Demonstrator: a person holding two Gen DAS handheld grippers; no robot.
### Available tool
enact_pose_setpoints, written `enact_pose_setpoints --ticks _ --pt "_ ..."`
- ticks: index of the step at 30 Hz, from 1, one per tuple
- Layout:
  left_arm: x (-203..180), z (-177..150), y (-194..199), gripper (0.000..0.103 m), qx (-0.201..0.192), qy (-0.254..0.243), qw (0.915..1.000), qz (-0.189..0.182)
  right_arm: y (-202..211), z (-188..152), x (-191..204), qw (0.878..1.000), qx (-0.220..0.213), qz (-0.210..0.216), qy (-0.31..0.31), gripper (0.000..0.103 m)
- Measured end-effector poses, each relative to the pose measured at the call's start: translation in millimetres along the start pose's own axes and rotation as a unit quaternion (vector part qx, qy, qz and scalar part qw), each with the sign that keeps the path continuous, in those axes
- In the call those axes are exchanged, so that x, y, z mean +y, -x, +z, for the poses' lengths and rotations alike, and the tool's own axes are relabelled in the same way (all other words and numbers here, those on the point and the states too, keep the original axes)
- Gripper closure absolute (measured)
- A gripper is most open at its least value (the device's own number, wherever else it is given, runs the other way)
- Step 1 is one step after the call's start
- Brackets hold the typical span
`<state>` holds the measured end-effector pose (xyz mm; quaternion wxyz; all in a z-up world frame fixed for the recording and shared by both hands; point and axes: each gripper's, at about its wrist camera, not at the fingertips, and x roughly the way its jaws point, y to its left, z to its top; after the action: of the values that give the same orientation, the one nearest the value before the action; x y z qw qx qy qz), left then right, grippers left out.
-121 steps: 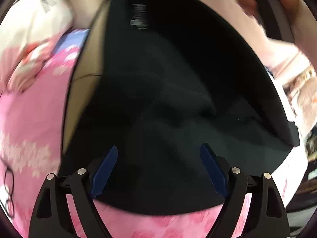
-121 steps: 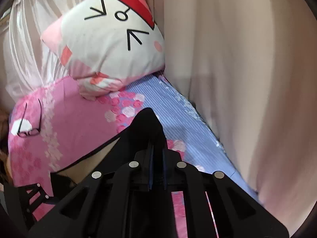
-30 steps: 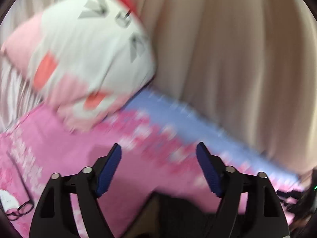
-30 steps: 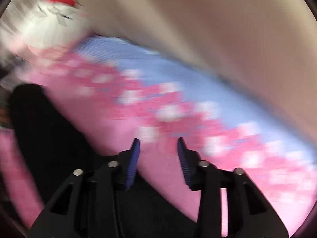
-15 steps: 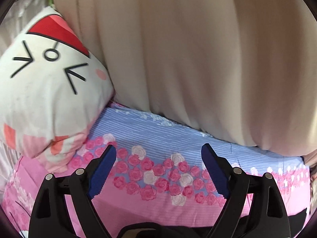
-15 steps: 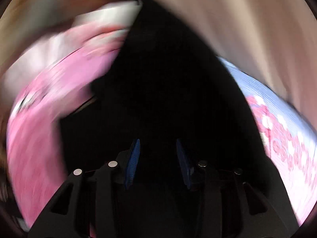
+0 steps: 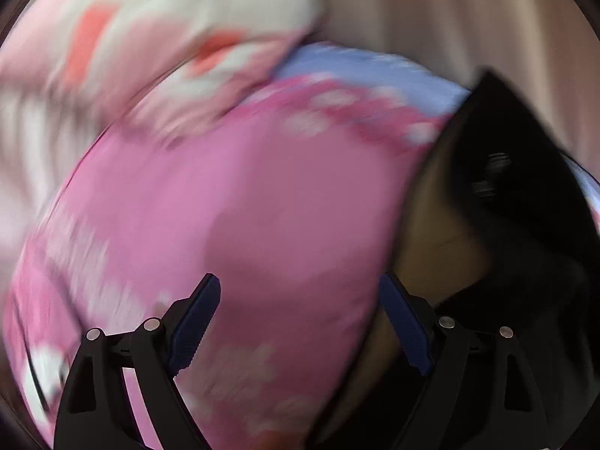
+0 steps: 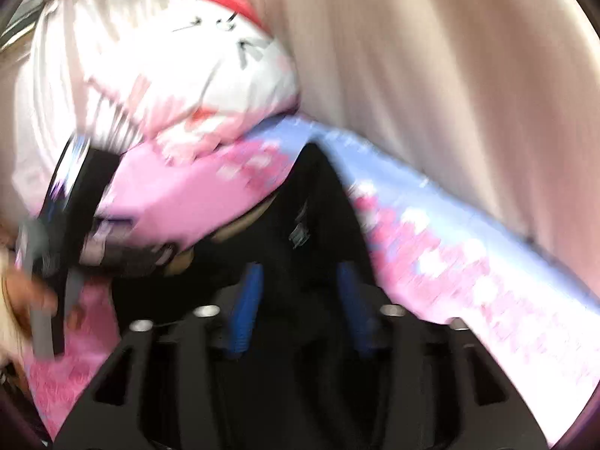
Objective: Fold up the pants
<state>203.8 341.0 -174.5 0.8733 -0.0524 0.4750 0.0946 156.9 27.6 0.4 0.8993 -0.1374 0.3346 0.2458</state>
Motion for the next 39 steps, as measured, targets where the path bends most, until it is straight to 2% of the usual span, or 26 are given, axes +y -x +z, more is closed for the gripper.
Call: enact_pose_setpoints --ticks 1,3,5,6,7,8,9,10,12,14,17,21,23,24,26,27,29,30,31,33,35,37,38,39 --pt "5.5 -5.6 3.7 0.02 0.001 0.014 0.9999 0.004 -6.4 13.8 -4.4 1.0 0.005 0.002 0.018 0.028" --pt "9.6 -17.9 20.9 0.02 -0.008 0.019 0.9998 0.005 -40.8 42.9 -12.9 0.997 0.048 0.027 0.052 0.025" --pt "-3.2 -29.9 38.0 0.018 -0.014 -0.028 0.9995 -0.003 -88.4 62.1 -29.6 0.989 0.117 0.071 0.059 0.025" --pt "-9.2 -34.2 41.8 0.018 -0.014 -0.049 0.9987 -0.006 -107.8 68.6 -34.7 0.986 0.135 0.076 0.063 0.026" --pt "-18.4 -39.5 45.1 0.018 -0.016 -0.079 0.9967 -0.011 -125.1 75.2 -35.9 0.982 0.155 0.085 0.069 0.044" --pt "-28.6 -44.3 48.2 0.018 -0.026 -0.108 0.9938 -0.014 -140.9 76.4 -38.5 0.974 0.183 0.111 0.068 0.062" --pt "-34.5 -44.3 48.2 0.018 -0.035 -0.123 0.9916 -0.022 -149.1 80.4 -39.2 0.971 0.196 0.125 0.062 0.085" --pt "-38.8 -42.9 45.7 0.018 -0.038 -0.135 0.9895 -0.035 -150.8 87.4 -40.4 0.971 0.193 0.124 0.065 0.088" --pt "-46.8 -30.0 34.0 0.018 -0.046 -0.141 0.9875 -0.051 -143.2 92.5 -38.5 0.973 0.182 0.125 0.073 0.089" --pt "-50.9 -13.7 17.1 0.018 -0.033 -0.132 0.9885 -0.066 -129.4 96.7 -34.6 0.975 0.168 0.123 0.079 0.089" --pt "-52.0 4.7 -9.1 0.014 -0.001 -0.081 0.9921 -0.096 -120.4 103.8 -28.9 0.979 0.149 0.113 0.079 0.089" --pt "-51.3 4.1 -1.6 0.015 -0.009 -0.076 0.9948 -0.068 -99.3 122.0 -37.1 0.989 0.099 0.046 0.098 0.089" --pt "-40.5 -2.9 16.3 0.014 -0.027 -0.064 0.9958 -0.058 -93.9 136.8 -44.5 0.991 0.06 -0.027 0.118 0.089" --pt "-38.3 -5.5 19.7 0.016 -0.027 -0.065 0.9962 -0.052 -90.8 145.1 -53.8 0.992 0.054 -0.032 0.111 0.089" --pt "-33.5 -16.0 17.4 0.017 -0.015 -0.079 0.9962 -0.034 -91.7 159.6 -70.7 0.996 0.066 0.038 0.055 0.089" --pt "-32.8 -23.1 12.2 0.017 -0.005 -0.082 0.996 -0.036 -91.6 161.5 -71.3 0.995 0.073 0.056 0.048 0.089" --pt "-32.8 -27.4 14.9 0.016 -0.024 -0.082 0.9958 -0.034 -94.4 155.7 -62.3 0.99 0.1 0.083 0.06 0.089" --pt "-35.4 -26.8 15.4 0.016 -0.025 -0.09 0.9951 -0.031 -101.8 146.6 -54.6 0.983 0.129 0.114 0.064 0.082" --pt "-36.1 -25.2 16.2 0.016 -0.023 -0.093 0.9948 -0.037 -107.4 140.3 -50.4 0.979 0.144 0.126 0.069 0.056" --pt "-36.6 -27.0 20.8 0.016 -0.014 -0.092 0.9933 -0.068 -129.0 117.7 -39.8 0.971 0.181 0.127 0.094 0.027" --pt "-38.4 -31.9 24.0 0.016 -0.007 -0.092 0.9917 -0.09 -154.4 99.0 -37.4 0.964 0.217 0.115 0.104 0.027" --pt "-40.4 -36.7 22.4 0.016 0.006 -0.085 0.9912 -0.102 -178.2 86.2 -42.9 0.955 0.251 0.143 0.075 0.029" --pt "-40.7 -41.4 21.6 0.016 0.01 -0.077 0.9918 -0.102 -184.6 81.9 -44.3 0.95 0.263 0.159 0.062 0.034" --pt "-40.3 -42.5 22.4 0.016 0.005 -0.073 0.9925 -0.099 -191.7 77.1 -43.8 0.943 0.276 0.18 0.049 0.055"
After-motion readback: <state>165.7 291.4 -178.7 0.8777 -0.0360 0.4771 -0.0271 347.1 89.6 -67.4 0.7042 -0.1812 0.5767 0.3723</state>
